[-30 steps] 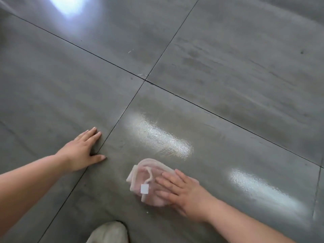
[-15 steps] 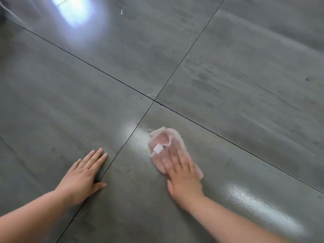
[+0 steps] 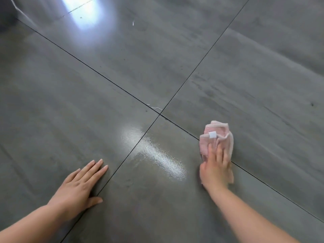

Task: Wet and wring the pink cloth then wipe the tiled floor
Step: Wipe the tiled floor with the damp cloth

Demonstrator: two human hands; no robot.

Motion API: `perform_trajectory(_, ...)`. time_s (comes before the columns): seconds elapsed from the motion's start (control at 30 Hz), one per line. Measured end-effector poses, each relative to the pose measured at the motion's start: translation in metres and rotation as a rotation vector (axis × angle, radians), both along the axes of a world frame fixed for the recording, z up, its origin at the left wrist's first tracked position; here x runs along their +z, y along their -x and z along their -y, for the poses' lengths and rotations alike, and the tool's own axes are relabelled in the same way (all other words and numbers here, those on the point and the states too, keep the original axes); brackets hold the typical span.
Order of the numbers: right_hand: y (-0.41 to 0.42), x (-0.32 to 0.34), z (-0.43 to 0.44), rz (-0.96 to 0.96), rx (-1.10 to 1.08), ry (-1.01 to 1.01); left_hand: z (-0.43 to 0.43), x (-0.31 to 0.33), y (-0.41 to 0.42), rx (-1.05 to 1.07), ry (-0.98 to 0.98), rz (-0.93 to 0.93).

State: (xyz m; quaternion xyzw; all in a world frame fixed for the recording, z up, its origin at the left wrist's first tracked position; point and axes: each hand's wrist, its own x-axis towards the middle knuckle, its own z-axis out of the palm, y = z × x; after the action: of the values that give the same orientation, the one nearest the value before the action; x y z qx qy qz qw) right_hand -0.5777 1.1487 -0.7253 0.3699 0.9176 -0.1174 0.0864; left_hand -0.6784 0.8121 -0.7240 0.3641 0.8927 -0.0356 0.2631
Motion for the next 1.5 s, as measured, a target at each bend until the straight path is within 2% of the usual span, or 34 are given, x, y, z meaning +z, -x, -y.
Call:
perform_trajectory(0.1, 0.015, -0.005, 0.059, -0.087, 0.457, -0.021, -0.003, 0.005, 0.004, 0.036, -0.03, -0.018)
perform_trajectory(0.17, 0.018, -0.002, 0.094, -0.006, 0.829, 0.015, -0.005, 0.005, 0.005, 0.039, -0.009, -0.004)
perform_trajectory(0.23, 0.019, -0.003, 0.105, -0.025, 1.01, 0.004, -0.005, 0.005, 0.005, 0.043, 0.042, -0.01)
perform_trajectory(0.33, 0.011, -0.012, 0.075, -0.032, 0.966, -0.047, -0.006, 0.004, 0.004, 0.038, 0.095, 0.032)
perform_trajectory(0.43, -0.005, -0.013, 0.017, -0.02, 0.654, -0.163, -0.007, 0.005, 0.004, 0.044, 0.06, 0.061)
perform_trajectory(0.53, -0.028, -0.004, -0.022, 0.09, 0.336, -0.065, -0.01, 0.007, 0.004, 0.066, 0.068, 0.02)
perform_trajectory(0.63, -0.038, -0.002, -0.012, 0.058, 0.154, -0.01, -0.024, 0.024, -0.001, 0.095, 0.12, 0.032)
perform_trajectory(0.7, -0.043, -0.012, 0.019, -0.019, 0.27, -0.074, -0.025, 0.024, -0.005, 0.15, 0.009, 0.01)
perform_trajectory(0.83, -0.049, -0.028, 0.078, -0.255, 0.875, -0.067, -0.025, 0.029, -0.006, 0.206, 0.072, 0.063)
perform_trajectory(0.9, -0.044, -0.028, 0.076, -0.346, 1.03, -0.081, -0.026, 0.029, -0.006, 0.23, 0.063, 0.079)
perform_trajectory(0.93, -0.041, -0.025, 0.069, -0.328, 1.066, -0.083, -0.027, 0.03, -0.006, 0.233, 0.06, 0.086)
perform_trajectory(0.97, -0.037, -0.021, 0.061, -0.283, 1.044, -0.074, -0.028, 0.033, -0.007, 0.224, 0.071, 0.088)
perform_trajectory(1.03, -0.026, 0.002, 0.04, -0.171, 0.844, 0.031, -0.035, 0.04, -0.007, 0.241, 0.117, 0.108)
perform_trajectory(1.13, -0.019, 0.051, 0.01, -0.035, 0.317, 0.207, -0.055, 0.063, -0.006, 0.357, 0.157, 0.178)
perform_trajectory(1.2, -0.02, 0.094, -0.005, 0.04, -0.028, 0.504, -0.07, 0.095, -0.005, 0.427, 0.152, 0.214)
perform_trajectory(1.23, -0.02, 0.118, -0.011, -0.008, -0.138, 0.602, -0.077, 0.113, -0.006, 0.444, 0.132, 0.22)
perform_trajectory(1.3, -0.023, 0.171, -0.02, -0.09, -0.284, 0.685, -0.088, 0.161, -0.004, 0.466, 0.067, 0.226)
perform_trajectory(1.4, -0.029, 0.259, -0.016, -0.055, -0.46, 0.732, -0.09, 0.252, 0.004, 0.487, -0.008, 0.246)
perform_trajectory(1.5, -0.025, 0.371, 0.004, -0.097, -0.528, 0.804, -0.074, 0.352, 0.013, 0.534, -0.05, 0.281)
